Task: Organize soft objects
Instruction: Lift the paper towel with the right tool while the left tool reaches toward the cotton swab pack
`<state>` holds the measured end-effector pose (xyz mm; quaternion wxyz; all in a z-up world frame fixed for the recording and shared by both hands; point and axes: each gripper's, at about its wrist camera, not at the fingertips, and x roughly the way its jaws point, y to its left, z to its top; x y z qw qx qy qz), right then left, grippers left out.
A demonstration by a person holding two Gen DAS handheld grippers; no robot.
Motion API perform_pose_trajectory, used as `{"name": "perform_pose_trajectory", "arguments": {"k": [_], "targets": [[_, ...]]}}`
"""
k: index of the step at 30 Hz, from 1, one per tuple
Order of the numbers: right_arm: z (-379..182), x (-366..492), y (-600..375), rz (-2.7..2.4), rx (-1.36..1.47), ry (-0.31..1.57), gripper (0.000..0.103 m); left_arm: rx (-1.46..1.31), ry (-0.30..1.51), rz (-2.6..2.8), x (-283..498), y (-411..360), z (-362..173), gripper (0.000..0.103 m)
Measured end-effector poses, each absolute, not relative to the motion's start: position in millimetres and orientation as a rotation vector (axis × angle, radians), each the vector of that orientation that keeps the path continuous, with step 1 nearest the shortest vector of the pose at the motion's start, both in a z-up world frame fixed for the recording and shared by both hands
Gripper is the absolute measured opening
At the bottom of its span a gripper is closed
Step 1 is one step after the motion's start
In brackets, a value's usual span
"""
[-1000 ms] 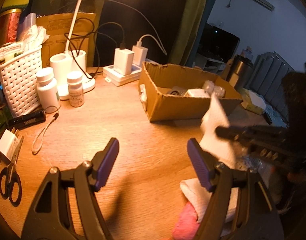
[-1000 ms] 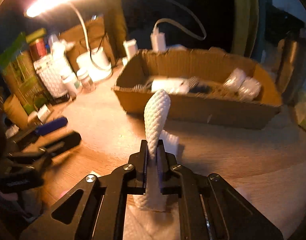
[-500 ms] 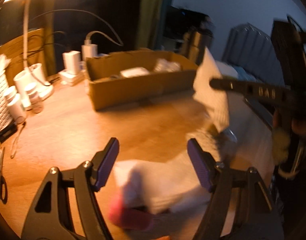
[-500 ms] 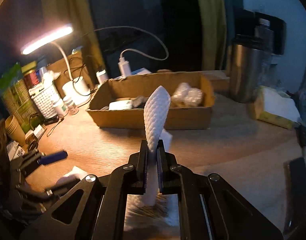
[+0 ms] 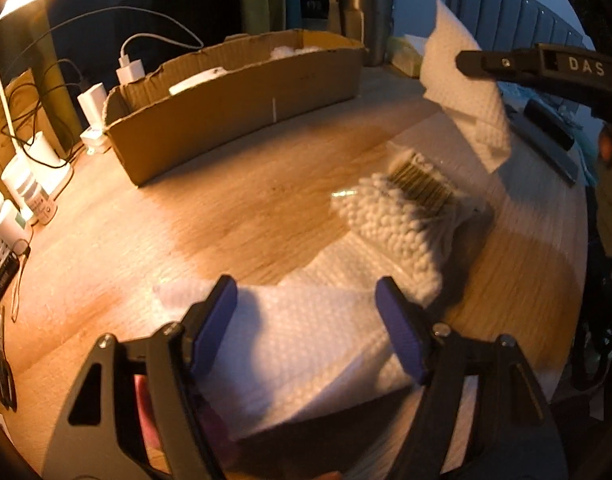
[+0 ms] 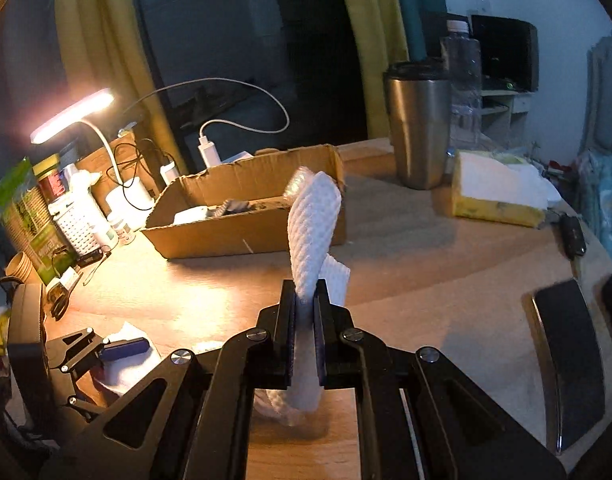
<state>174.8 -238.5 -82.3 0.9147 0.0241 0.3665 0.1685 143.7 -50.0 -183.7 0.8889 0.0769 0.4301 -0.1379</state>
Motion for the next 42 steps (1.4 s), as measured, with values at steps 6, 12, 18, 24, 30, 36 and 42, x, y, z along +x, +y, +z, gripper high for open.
{"name": "perform_pose_trajectory", "arguments": {"k": [6,12,18,24,30,36,42], "targets": [[-84,173,-249,0.349,0.072,0.752,0.009,0.184,0.891,-0.292,142,-57,-185,0.078],[-83,172,-253,0.358,0.090,0.739,0.009,0.274,0.859,-0.389,129,-77,-182,0.023],[-81,169,-257,0.364,0.098,0.729,0.009,0.262,0.868,-0.448,124,-88,-178,0.006],[-75,165,-263,0.358,0.101,0.714,0.009,0.083,0.879,-0.518,122,-71,-161,0.005],[-72,163,-259,0.370,0.094,0.706,0.009,0.089,0.871,-0.469,120,-60,-155,0.009],[-76,162,-259,0.377,0.092,0.713,0.009,0.159,0.891,-0.385,122,-50,-165,0.077],[-77,163,-256,0.381,0.091,0.719,0.009,0.193,0.904,-0.444,118,-57,-171,0.078]]}}
